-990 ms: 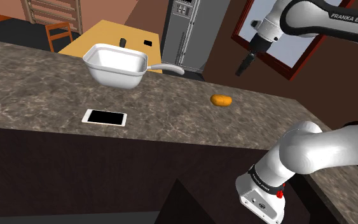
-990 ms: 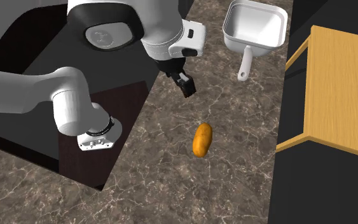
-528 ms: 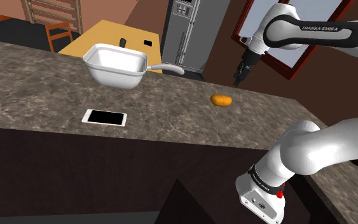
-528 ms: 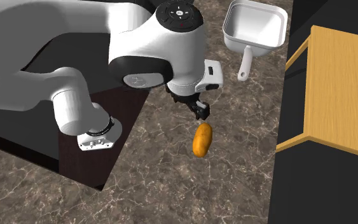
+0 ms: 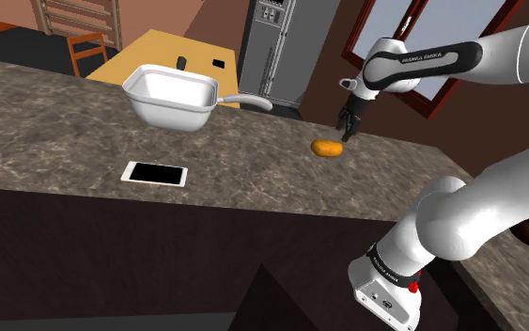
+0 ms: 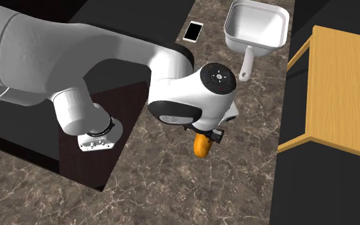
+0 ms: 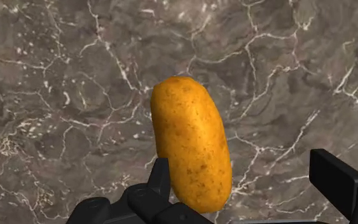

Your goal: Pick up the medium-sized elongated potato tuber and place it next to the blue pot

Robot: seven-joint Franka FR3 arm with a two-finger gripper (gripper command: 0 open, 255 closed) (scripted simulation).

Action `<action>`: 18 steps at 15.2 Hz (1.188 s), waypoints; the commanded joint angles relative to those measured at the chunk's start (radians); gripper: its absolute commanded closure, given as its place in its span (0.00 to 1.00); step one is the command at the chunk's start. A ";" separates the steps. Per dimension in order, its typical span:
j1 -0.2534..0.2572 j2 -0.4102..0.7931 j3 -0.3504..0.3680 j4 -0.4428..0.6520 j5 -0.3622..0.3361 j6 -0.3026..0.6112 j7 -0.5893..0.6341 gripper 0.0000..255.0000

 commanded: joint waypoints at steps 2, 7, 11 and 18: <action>0.044 0.140 -0.081 0.043 0.042 0.057 -0.164 0.00; 0.061 0.241 -0.122 0.043 0.094 0.129 -0.261 0.00; 0.065 0.284 -0.134 0.017 0.123 0.190 -0.285 0.00; 0.065 0.291 -0.135 0.013 0.128 0.198 -0.289 0.00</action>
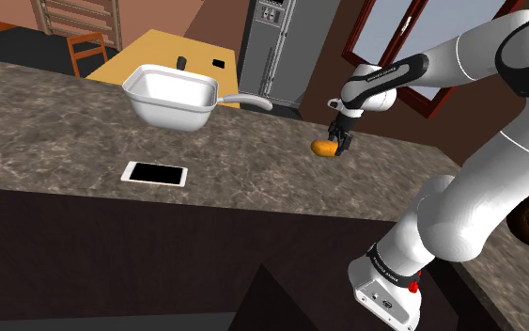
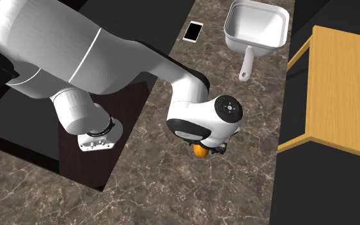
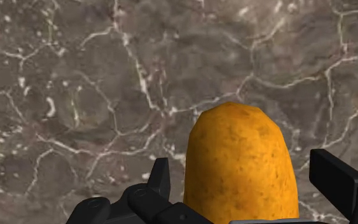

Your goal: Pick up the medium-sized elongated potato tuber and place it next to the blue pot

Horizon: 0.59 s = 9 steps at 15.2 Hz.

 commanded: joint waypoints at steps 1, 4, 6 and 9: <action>0.000 0.000 0.000 0.000 0.000 0.000 0.000 0.00; 0.000 0.000 0.000 0.000 0.000 0.000 0.000 1.00; 0.000 0.000 0.000 0.000 0.000 0.001 0.000 1.00; 0.000 0.000 0.000 -0.001 0.000 0.001 0.000 1.00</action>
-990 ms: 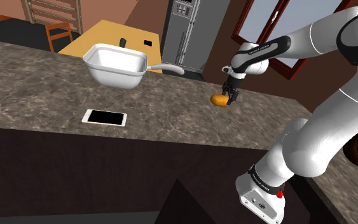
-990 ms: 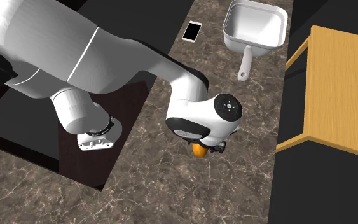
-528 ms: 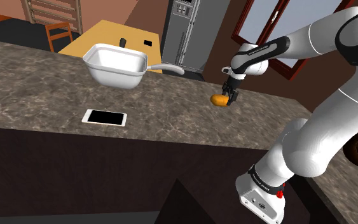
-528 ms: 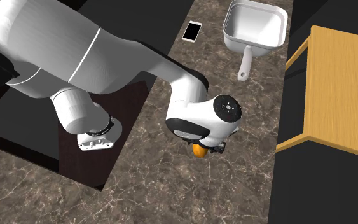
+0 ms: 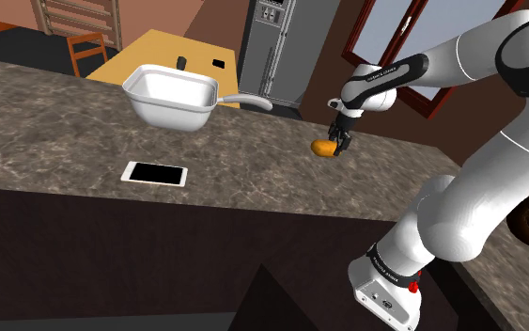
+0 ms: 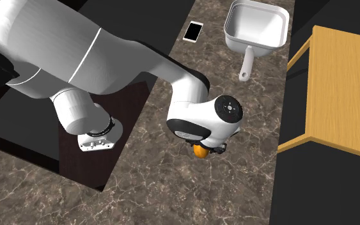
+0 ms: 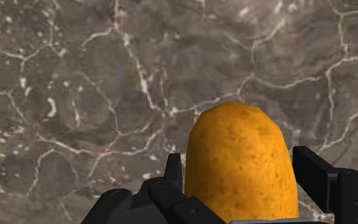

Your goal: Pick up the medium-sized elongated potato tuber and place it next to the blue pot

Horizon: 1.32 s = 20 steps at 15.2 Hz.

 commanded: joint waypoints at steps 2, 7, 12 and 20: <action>0.000 0.001 0.000 0.000 0.000 -0.001 0.000 1.00; -0.006 -0.059 0.014 0.028 -0.042 -0.076 0.031 1.00; -0.012 -0.109 0.031 0.061 -0.071 -0.152 0.054 1.00; -0.018 -0.172 0.060 0.126 -0.097 -0.269 0.076 1.00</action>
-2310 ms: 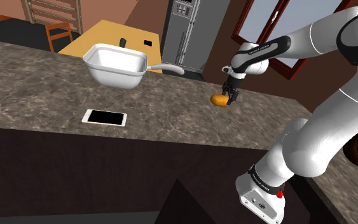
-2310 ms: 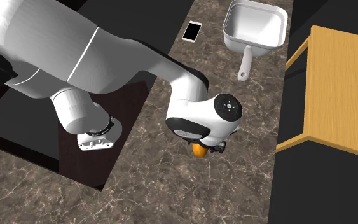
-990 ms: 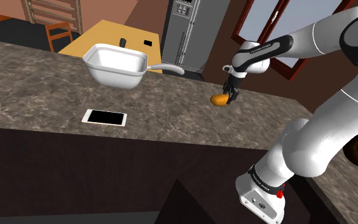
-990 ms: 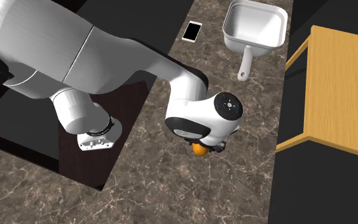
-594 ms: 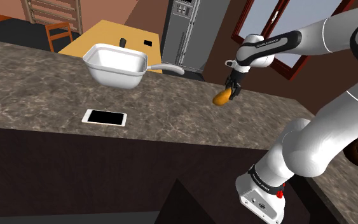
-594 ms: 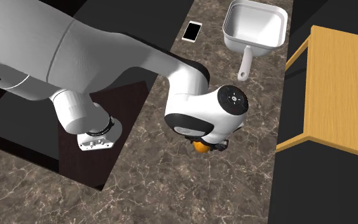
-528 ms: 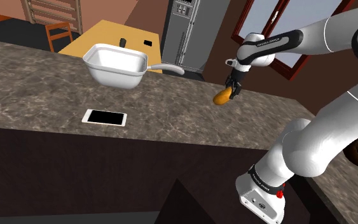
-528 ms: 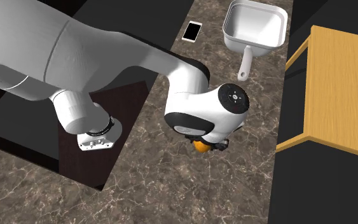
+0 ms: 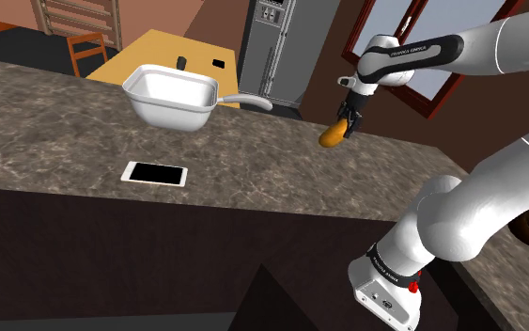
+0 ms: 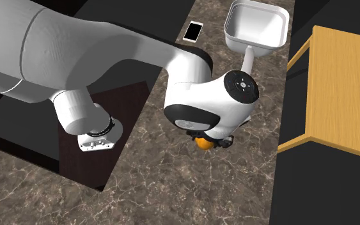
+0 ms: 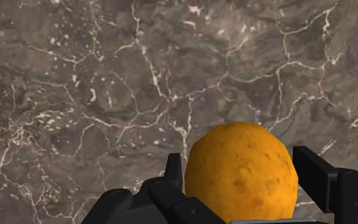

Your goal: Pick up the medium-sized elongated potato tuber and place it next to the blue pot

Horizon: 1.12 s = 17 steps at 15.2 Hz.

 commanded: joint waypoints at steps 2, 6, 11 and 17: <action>-0.002 -0.020 0.010 0.030 -0.007 -0.048 0.005 1.00; -0.003 -0.041 0.023 0.068 -0.012 -0.105 0.010 1.00; -0.003 -0.060 0.038 0.120 -0.014 -0.174 0.013 1.00; -0.001 -0.074 0.053 0.190 -0.013 -0.256 0.014 1.00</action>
